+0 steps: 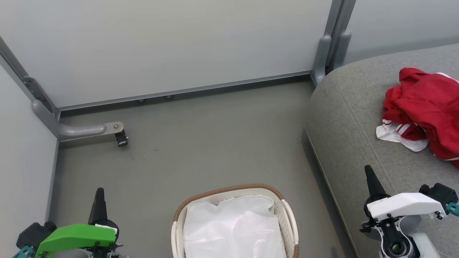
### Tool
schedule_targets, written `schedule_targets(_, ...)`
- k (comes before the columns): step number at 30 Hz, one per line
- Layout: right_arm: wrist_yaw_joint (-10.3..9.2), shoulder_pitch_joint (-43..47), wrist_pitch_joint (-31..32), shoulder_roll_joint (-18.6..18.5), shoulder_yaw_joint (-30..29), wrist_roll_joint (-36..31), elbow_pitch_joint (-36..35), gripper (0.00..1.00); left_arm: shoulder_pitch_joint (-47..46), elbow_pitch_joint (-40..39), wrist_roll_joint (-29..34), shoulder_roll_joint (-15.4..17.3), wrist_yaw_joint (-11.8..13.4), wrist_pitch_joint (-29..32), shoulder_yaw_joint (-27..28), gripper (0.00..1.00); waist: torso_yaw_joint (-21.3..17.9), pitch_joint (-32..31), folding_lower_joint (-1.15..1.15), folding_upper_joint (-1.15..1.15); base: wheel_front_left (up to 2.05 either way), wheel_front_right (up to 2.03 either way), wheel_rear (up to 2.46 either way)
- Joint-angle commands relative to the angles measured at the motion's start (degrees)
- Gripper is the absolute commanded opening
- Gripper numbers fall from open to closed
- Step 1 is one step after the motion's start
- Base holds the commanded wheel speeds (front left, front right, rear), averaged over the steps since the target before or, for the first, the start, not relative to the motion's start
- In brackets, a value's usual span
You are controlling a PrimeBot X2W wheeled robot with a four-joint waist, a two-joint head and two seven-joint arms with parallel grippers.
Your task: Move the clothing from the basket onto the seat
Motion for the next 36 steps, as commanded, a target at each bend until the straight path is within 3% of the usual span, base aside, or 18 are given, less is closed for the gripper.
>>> schedule_targets(1,-0.02,0.28,0.38,-0.33,-0.30,1.64,-0.93,0.00,-1.60,-0.65,-1.67,0.41,-0.28,0.31,0.38,0.00,0.04,-0.03,0.00,0.17,0.00,0.00,0.00)
schedule_targets(36,-0.03,1.53,5.29,-0.46,-2.49,19.83,-3.87,0.00,-3.13,-2.27,-19.42,0.53,-1.08,5.20,1.65,0.00,1.02,-0.82,0.00,0.27,0.00,0.00,0.00)
